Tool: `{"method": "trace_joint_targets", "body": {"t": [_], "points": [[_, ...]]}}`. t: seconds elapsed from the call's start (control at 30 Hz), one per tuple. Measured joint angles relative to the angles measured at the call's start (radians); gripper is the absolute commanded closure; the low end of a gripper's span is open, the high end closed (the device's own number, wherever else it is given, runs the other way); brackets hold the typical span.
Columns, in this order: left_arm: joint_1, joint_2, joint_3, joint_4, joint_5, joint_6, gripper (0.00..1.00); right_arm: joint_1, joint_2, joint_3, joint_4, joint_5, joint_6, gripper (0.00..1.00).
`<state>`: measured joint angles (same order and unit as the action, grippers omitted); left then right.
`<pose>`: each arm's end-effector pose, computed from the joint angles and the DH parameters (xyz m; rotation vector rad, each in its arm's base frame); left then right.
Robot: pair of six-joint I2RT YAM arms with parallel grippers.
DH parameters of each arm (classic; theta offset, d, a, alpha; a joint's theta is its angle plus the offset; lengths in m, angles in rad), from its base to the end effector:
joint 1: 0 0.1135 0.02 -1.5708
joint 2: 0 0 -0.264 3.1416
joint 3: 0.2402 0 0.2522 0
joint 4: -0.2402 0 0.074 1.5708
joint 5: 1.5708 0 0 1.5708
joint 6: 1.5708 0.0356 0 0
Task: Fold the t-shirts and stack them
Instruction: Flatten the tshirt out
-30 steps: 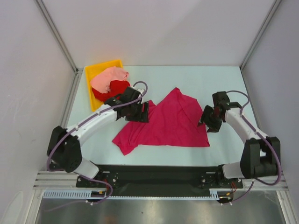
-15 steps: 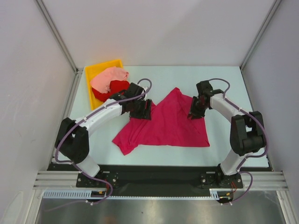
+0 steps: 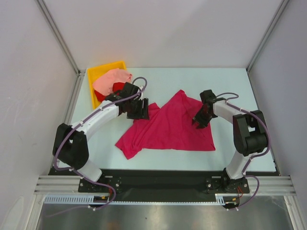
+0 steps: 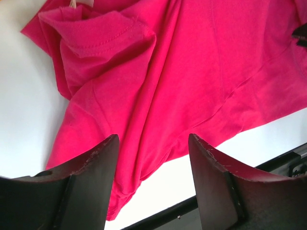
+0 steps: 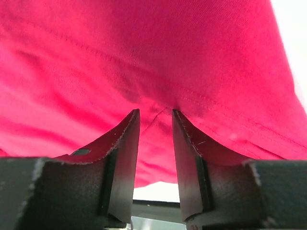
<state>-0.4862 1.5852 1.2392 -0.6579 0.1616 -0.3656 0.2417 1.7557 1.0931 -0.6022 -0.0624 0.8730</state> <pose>0.2919 -0.1608 0.2588 0.2216 2.6356 -0.5132 0.3214 0.0815 0.1652 0.8865 2.7594 0.3132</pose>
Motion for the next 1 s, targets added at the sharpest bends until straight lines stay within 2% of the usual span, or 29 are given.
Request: {"method": "trace_joint_targets", "body": {"t": [0.13, 0.23, 0.27, 0.33, 0.47, 0.63, 0.73, 0.87, 1.0], "points": [[0.008, -0.007, -0.014, -0.003, 0.0, 0.0, 0.35, -0.009, 0.027, 0.005, 0.009, 0.0, 0.034, 0.63], [0.018, -0.01, -0.016, -0.007, 0.002, 0.0, 0.35, -0.014, 0.037, 0.013, -0.001, -0.008, 0.052, 0.69], [0.022, -0.011, -0.016, -0.008, 0.002, 0.0, 0.35, -0.016, 0.039, 0.014, -0.007, -0.008, 0.056, 0.74], [0.029, -0.013, -0.016, -0.008, 0.002, 0.001, 0.34, -0.017, 0.042, 0.018, -0.014, -0.004, 0.061, 0.78], [0.049, -0.023, -0.019, -0.008, 0.0, 0.001, 0.34, -0.012, 0.055, 0.042, -0.034, 0.014, 0.054, 1.0], [0.103, -0.061, -0.047, -0.014, -0.014, -0.01, 0.4, -0.008, 0.054, 0.071, -0.051, 0.048, 0.036, 1.0], [0.17, -0.093, -0.077, -0.018, -0.029, -0.037, 0.37, -0.006, 0.015, 0.077, -0.087, 0.064, 0.01, 1.0], [0.274, -0.171, -0.176, -0.014, -0.035, -0.096, 0.35, -0.006, -0.135, 0.071, -0.155, 0.086, -0.031, 1.0], [0.331, -0.233, -0.271, -0.017, -0.019, -0.151, 0.35, -0.018, -0.334, 0.011, -0.194, 0.1, -0.069, 1.0]]}}
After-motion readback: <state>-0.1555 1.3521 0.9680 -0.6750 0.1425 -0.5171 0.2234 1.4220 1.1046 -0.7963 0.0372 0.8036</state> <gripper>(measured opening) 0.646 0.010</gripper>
